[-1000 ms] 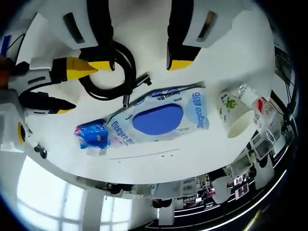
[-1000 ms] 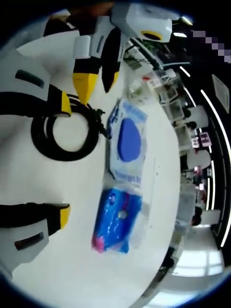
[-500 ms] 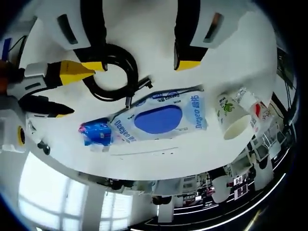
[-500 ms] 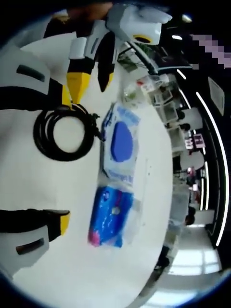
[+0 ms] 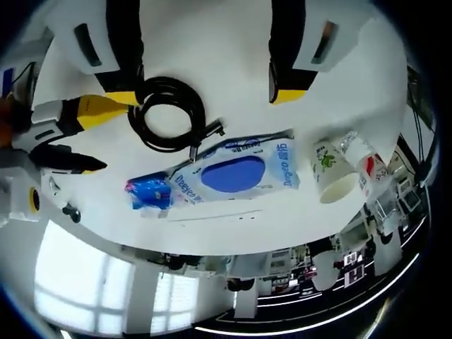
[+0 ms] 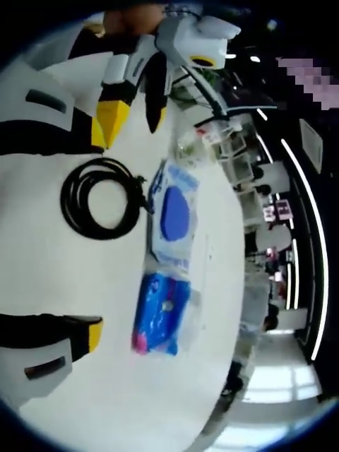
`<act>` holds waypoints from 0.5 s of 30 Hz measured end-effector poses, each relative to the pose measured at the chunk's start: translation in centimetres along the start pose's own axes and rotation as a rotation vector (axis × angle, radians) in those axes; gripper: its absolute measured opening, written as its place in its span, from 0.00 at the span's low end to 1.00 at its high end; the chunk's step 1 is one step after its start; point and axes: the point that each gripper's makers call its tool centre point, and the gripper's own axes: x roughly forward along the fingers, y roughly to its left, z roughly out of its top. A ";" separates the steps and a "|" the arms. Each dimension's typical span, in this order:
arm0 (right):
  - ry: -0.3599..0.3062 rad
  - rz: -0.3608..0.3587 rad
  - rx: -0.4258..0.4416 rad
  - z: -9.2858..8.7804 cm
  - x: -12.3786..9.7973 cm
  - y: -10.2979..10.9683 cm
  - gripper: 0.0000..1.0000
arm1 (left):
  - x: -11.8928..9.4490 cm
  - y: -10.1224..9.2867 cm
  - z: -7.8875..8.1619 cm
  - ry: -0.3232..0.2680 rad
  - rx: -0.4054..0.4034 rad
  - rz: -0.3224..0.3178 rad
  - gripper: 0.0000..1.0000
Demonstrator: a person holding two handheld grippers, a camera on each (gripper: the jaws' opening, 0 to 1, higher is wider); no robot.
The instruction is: Arrange the tabletop items into an orderly group along one side of the table until the central work area is clear of visible clutter.
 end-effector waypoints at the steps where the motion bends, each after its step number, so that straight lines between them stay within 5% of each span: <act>1: -0.004 0.002 -0.001 0.0 -0.1 0.1 0.94 | -0.1 0.0 0.1 -0.008 0.001 -0.003 0.74; 15: -0.036 0.021 -0.023 -0.2 -2.3 0.9 1.00 | -2.3 0.4 0.4 -0.072 -0.031 -0.015 0.84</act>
